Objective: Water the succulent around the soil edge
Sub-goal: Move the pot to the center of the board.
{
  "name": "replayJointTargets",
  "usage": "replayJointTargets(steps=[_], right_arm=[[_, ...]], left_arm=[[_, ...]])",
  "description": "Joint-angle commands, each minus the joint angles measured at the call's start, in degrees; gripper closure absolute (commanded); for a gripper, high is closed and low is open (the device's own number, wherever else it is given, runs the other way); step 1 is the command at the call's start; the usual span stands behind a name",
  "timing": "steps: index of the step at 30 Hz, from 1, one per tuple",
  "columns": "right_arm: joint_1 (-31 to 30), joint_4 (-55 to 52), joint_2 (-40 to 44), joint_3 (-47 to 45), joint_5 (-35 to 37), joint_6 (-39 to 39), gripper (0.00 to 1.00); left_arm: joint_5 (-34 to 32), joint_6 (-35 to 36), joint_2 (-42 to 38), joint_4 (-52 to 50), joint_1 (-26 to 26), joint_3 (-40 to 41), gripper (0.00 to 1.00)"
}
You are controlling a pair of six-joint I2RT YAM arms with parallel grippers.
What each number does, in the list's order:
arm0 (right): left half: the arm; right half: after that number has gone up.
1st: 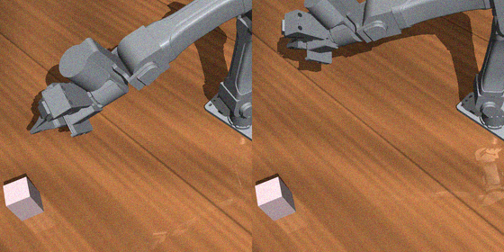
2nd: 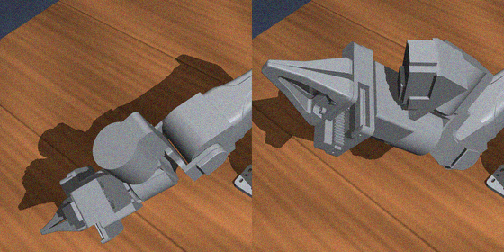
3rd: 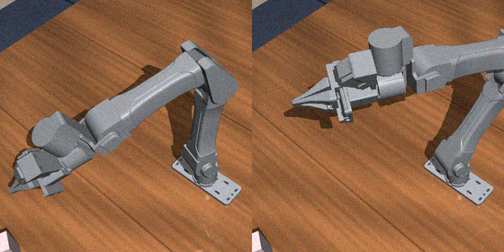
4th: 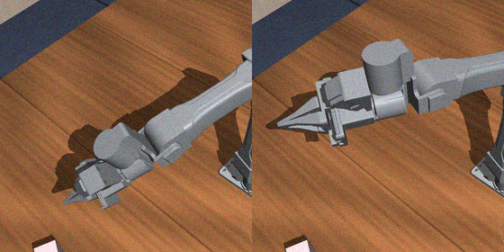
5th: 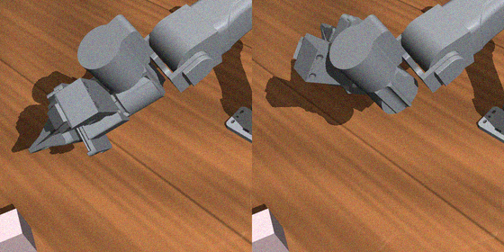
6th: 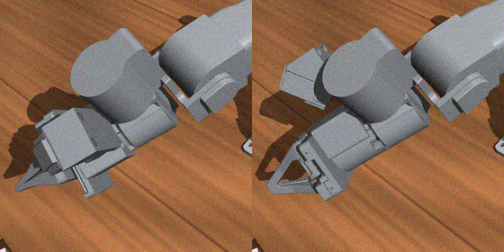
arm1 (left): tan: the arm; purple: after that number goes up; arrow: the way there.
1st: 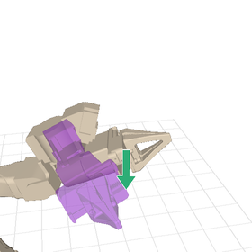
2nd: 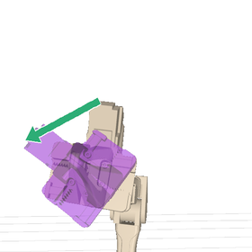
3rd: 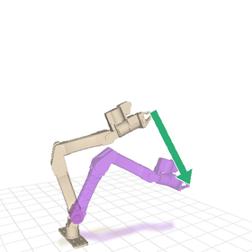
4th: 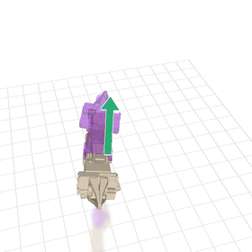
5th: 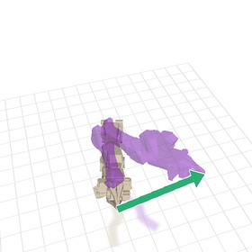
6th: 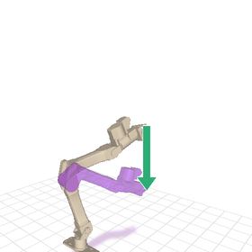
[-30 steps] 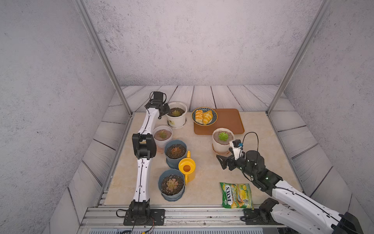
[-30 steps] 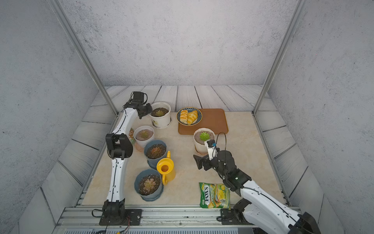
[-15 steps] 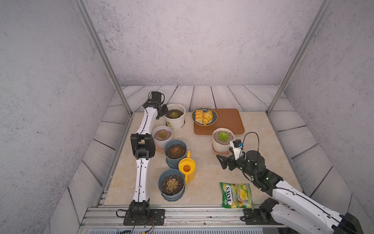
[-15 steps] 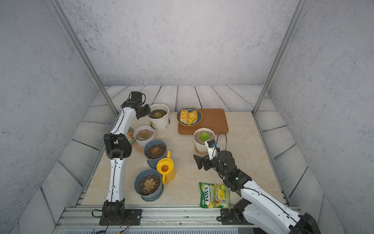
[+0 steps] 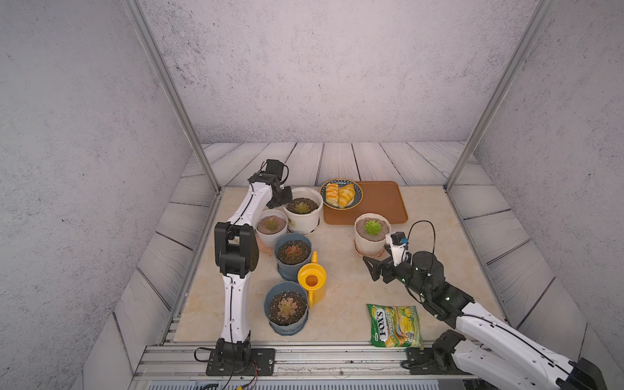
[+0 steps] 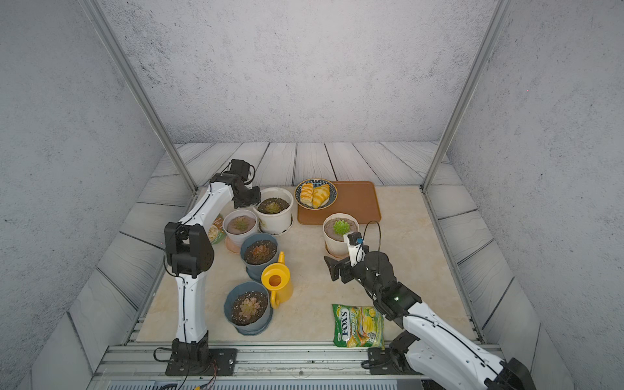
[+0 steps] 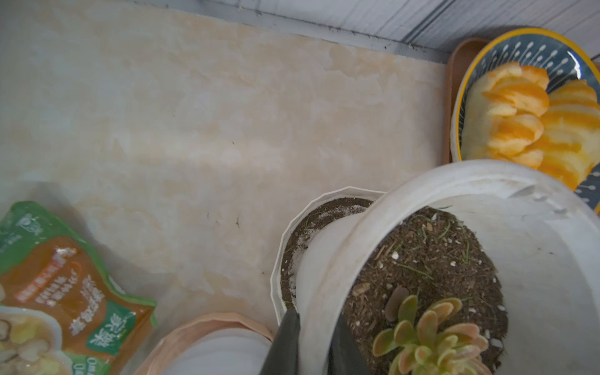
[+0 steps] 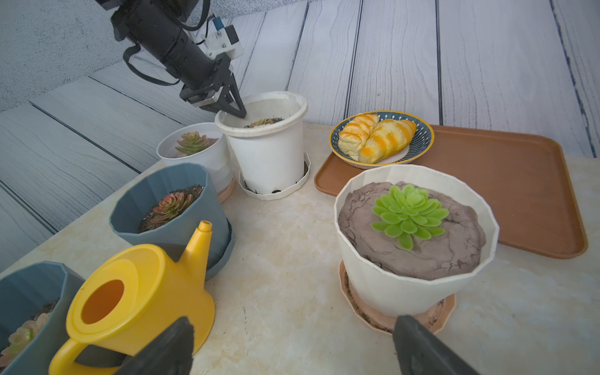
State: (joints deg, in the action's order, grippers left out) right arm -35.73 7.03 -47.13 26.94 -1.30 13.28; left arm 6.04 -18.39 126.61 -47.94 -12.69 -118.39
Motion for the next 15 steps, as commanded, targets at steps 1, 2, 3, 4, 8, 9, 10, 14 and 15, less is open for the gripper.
replayJointTargets(steps=[1,2,3,4,8,9,10,14,15], right_arm=[[-0.1,-0.6,2.1,0.0,2.0,-0.4,0.01],[-0.2,-0.5,2.4,-0.1,2.2,-0.4,0.01],[-0.2,-0.5,2.6,-0.2,2.4,-0.5,0.01],[-0.1,-0.6,2.7,-0.2,2.4,-0.5,0.01],[-0.1,-0.9,3.3,-0.1,2.8,-1.0,0.01],[-0.1,-0.8,3.3,-0.2,2.9,-1.1,0.01],[-0.2,-0.9,3.4,-0.3,3.1,-1.1,0.01],[-0.1,-0.9,3.2,-0.3,3.4,-1.2,0.01],[-0.1,-0.9,3.1,-0.3,3.4,-1.3,0.01]], left_arm=[[0.3,-0.1,-3.4,-2.7,-2.0,6.3,1.00],[0.1,-0.3,-4.4,-2.1,-2.4,8.0,1.00],[-0.4,-0.5,-5.8,-1.3,-3.0,10.2,1.00],[-0.6,-0.6,-7.1,-0.4,-3.5,12.5,1.00],[-2.5,-1.0,-12.3,3.4,-5.7,20.9,1.00],[-2.6,-1.1,-13.3,3.9,-6.3,22.4,1.00],[-2.7,-1.2,-14.2,4.4,-6.8,23.9,1.00],[-2.8,-1.6,-17.6,5.9,-8.7,28.5,1.00],[-2.7,-1.8,-18.5,6.4,-9.2,29.5,1.00]])
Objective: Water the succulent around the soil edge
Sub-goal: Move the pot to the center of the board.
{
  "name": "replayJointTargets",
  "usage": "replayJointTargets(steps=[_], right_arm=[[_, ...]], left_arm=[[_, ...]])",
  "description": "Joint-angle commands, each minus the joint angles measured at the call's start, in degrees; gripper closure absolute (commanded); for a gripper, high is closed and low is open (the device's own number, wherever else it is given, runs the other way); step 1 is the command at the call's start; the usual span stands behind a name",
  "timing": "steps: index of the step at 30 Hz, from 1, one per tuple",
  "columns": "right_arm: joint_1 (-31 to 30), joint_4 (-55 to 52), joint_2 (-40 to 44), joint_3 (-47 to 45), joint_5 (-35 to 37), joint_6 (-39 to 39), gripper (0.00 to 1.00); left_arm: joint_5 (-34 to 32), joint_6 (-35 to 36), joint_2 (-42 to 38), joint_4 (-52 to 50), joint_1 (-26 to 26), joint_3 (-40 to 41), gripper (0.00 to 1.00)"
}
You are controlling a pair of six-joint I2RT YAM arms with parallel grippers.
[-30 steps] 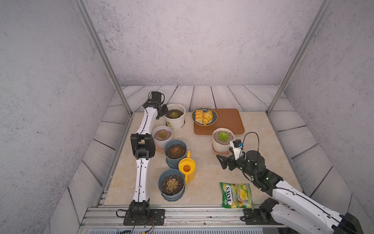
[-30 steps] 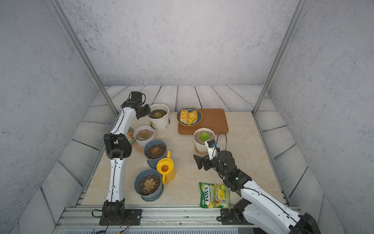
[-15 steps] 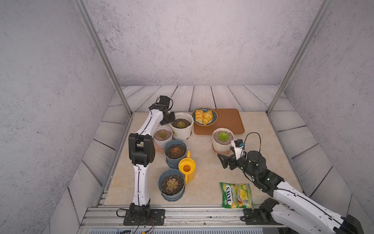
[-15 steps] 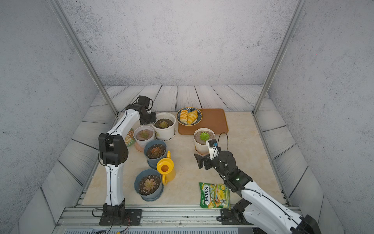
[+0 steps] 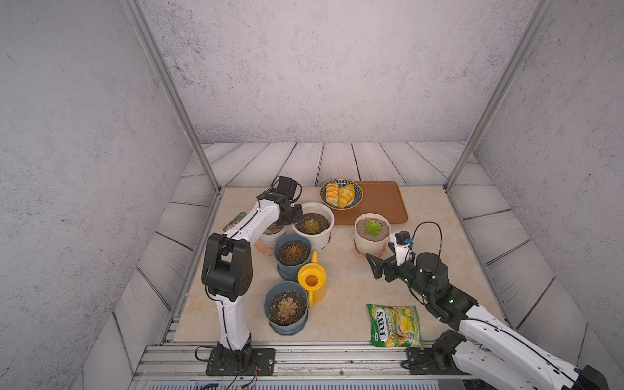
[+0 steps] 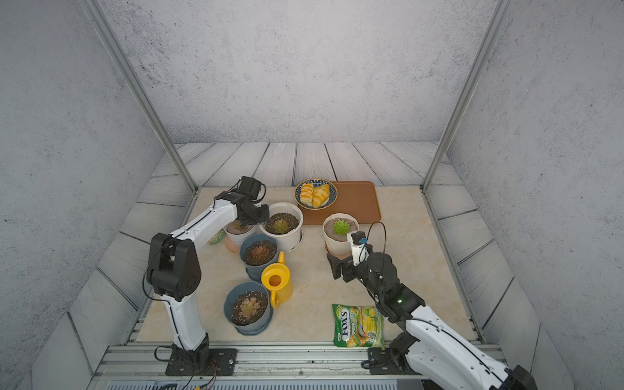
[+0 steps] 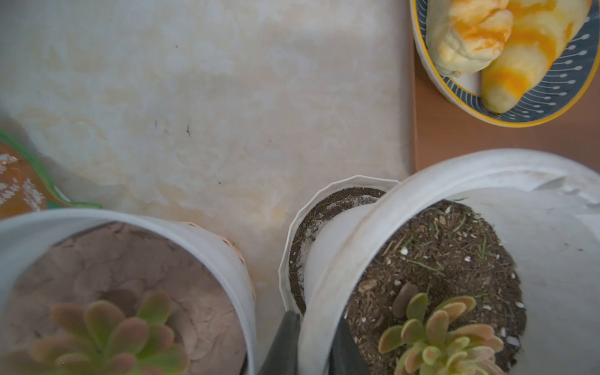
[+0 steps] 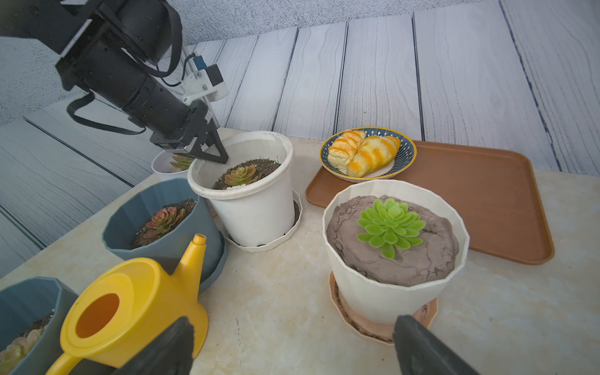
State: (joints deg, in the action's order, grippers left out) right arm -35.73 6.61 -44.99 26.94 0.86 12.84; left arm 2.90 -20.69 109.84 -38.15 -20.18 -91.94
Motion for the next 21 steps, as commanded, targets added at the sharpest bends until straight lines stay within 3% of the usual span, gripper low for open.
replayJointTargets(steps=[1,7,15,21], right_arm=[[-0.1,-0.5,0.9,-0.2,1.4,-0.9,0.01],[-0.1,-0.6,0.8,-0.3,1.8,-0.9,0.01],[-0.1,-1.1,-0.3,0.1,2.6,-0.9,0.01],[-0.1,-1.2,-0.3,0.2,2.4,-0.7,0.01]], left_arm=[[0.7,0.3,-2.6,-2.8,-2.2,4.1,1.00],[3.3,-1.9,-4.8,2.1,-4.3,8.9,1.00],[5.0,-3.9,-2.4,5.4,-8.1,8.0,0.99],[5.1,-3.7,-2.6,5.9,-8.8,6.2,0.89]])
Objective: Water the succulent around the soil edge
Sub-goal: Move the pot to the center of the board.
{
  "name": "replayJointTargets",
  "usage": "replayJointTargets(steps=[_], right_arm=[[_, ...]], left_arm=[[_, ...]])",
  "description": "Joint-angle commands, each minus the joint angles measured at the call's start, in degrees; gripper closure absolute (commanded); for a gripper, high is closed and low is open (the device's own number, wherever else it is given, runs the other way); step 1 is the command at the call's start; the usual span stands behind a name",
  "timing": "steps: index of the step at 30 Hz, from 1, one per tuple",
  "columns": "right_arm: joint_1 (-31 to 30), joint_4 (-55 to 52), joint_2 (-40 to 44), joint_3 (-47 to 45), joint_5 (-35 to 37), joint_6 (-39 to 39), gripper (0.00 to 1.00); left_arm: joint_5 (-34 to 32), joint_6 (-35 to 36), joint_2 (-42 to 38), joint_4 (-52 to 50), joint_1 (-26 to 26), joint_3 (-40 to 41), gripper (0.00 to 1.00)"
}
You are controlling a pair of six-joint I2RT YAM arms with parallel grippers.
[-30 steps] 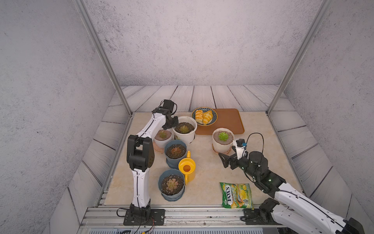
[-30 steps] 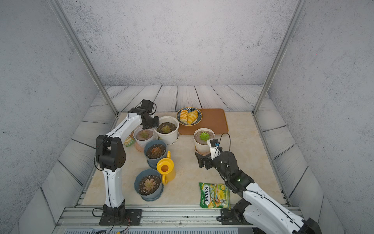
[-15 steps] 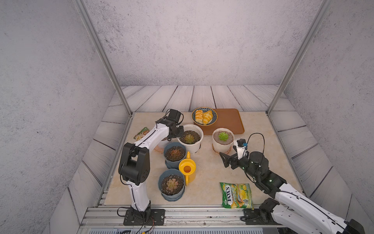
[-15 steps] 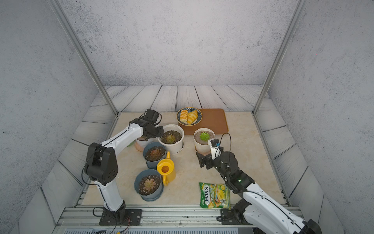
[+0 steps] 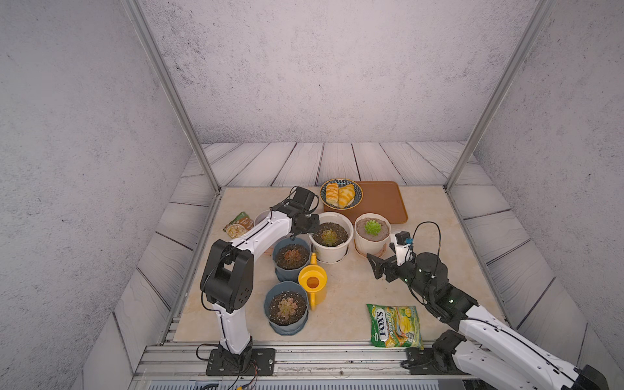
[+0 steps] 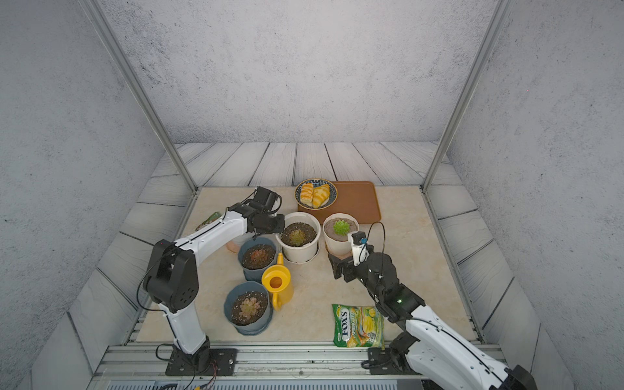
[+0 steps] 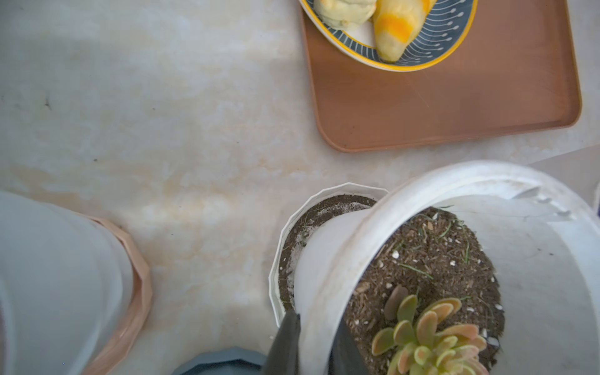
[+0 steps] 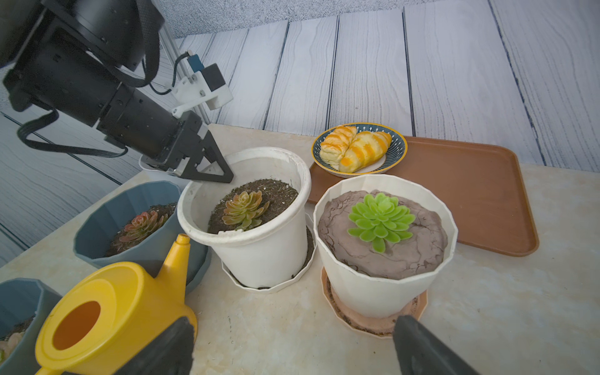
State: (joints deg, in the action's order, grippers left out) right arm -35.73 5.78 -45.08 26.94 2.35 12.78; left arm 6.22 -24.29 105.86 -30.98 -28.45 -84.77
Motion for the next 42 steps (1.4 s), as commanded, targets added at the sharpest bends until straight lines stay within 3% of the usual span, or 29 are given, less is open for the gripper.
replayJointTargets(steps=[1,6,11,15,20,26,30,36,42], right_arm=[[-0.1,-0.3,-0.3,0.1,0.9,-0.7,0.01],[-0.1,-0.6,-1.1,0.9,-0.9,-0.8,0.01],[-0.1,0.5,-1.9,1.3,-6.3,-1.2,0.01],[-0.1,1.2,-2.3,1.3,-8.8,-1.1,0.01],[-0.1,0.9,-3.3,1.8,-8.9,-1.0,0.01],[-0.1,1.2,-4.1,1.8,-9.2,-0.8,0.01],[-0.1,1.2,-4.6,2.0,-9.6,-0.7,0.01],[-0.1,1.2,-4.1,1.9,-9.5,-0.6,0.01],[-0.1,0.9,-3.7,2.0,-9.3,-0.5,0.01]], left_arm=[[1.5,0.4,0.8,-1.7,-0.6,-1.5,0.84],[-3.1,2.6,-3.7,-6.4,0.3,-4.4,0.67],[-5.6,4.6,-10.9,-7.1,5.4,-2.6,0.56],[-5.3,5.6,-14.5,-6.2,13.0,-0.1,0.55],[-5.0,8.7,-11.8,-7.0,22.4,-0.4,0.55],[1.2,9.3,-4.5,-8.7,29.1,-2.9,0.62],[2.1,9.3,-2.1,-6.9,29.6,-2.3,0.68],[-1.0,9.8,0.7,-8.2,29.5,-2.6,0.90],[0.7,10.1,-0.9,-8.6,28.1,-0.6,0.93]])
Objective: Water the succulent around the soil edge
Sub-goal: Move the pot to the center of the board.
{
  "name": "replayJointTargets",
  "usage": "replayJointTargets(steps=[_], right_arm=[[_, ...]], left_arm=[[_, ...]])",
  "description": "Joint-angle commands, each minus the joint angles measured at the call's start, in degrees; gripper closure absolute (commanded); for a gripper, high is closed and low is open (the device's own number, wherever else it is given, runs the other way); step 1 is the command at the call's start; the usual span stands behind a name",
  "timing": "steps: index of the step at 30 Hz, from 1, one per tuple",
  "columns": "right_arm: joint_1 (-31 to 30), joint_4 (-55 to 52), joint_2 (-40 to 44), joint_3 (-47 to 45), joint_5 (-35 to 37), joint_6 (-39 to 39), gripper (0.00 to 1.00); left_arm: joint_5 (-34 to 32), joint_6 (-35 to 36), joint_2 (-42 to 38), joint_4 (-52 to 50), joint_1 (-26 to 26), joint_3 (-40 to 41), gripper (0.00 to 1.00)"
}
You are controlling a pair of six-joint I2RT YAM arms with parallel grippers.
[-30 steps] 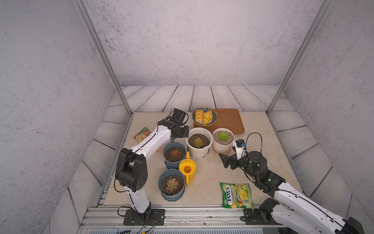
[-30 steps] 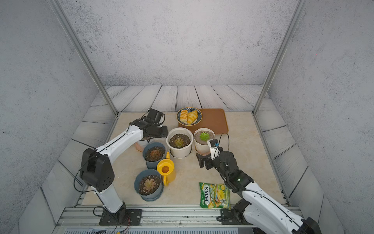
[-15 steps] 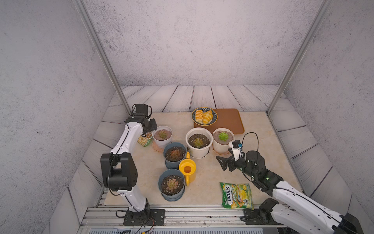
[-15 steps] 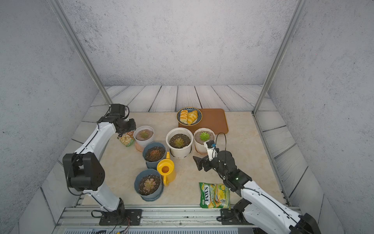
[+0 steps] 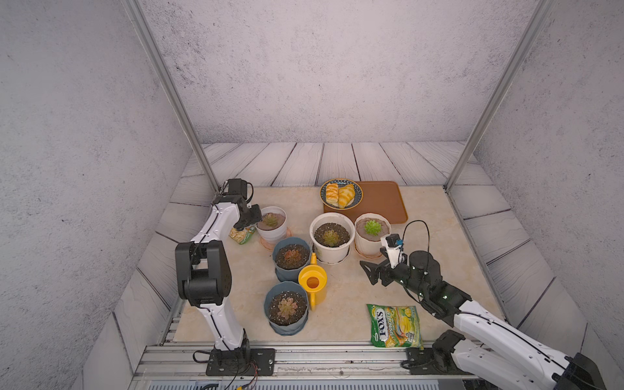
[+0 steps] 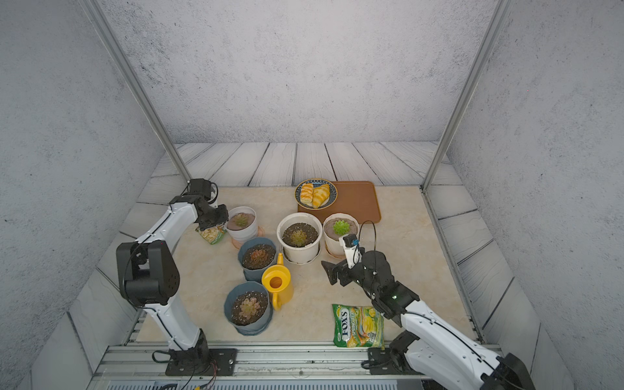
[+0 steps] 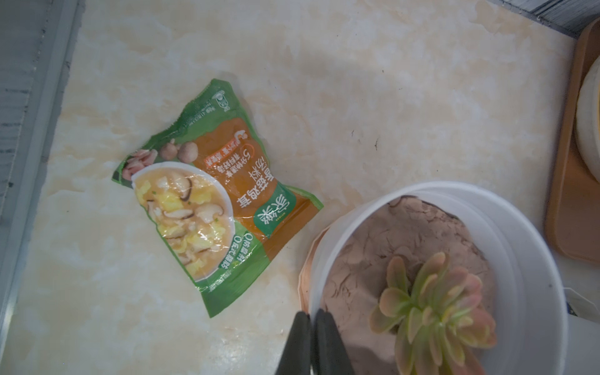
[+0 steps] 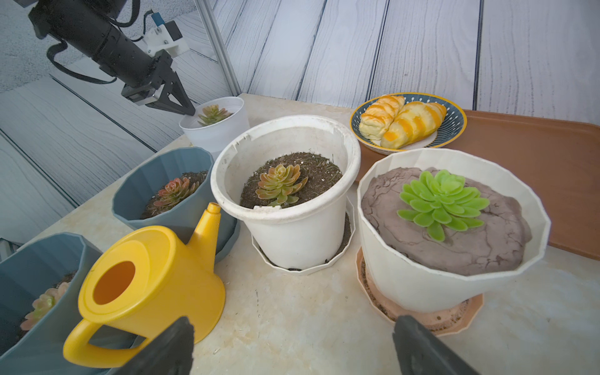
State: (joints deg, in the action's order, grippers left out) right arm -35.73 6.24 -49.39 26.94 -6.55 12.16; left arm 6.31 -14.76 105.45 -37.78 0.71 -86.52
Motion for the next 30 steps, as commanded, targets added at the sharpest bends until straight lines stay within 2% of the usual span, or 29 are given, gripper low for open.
replayJointTargets(steps=[1,5,12,20,30], right_arm=[[-0.1,0.4,0.7,2.0,-0.4,0.2,0.01],[-0.1,0.4,1.0,1.8,0.0,0.2,0.01],[-0.1,0.4,1.2,1.5,0.6,0.3,0.01],[-0.1,0.0,1.3,1.8,0.9,0.5,0.01],[-0.1,-0.3,0.5,2.0,1.3,0.4,0.01]], left_arm=[[-0.2,0.5,-0.8,-2.0,-1.8,1.5,0.93],[-4.2,0.9,-1.3,-3.4,-6.5,1.6,0.93],[-5.6,-2.2,-2.4,-3.4,-11.9,4.9,0.92],[-7.8,-4.0,-6.7,-4.1,-14.7,8.3,0.91],[-7.1,-5.6,-7.5,-4.7,-18.6,9.3,0.87]])
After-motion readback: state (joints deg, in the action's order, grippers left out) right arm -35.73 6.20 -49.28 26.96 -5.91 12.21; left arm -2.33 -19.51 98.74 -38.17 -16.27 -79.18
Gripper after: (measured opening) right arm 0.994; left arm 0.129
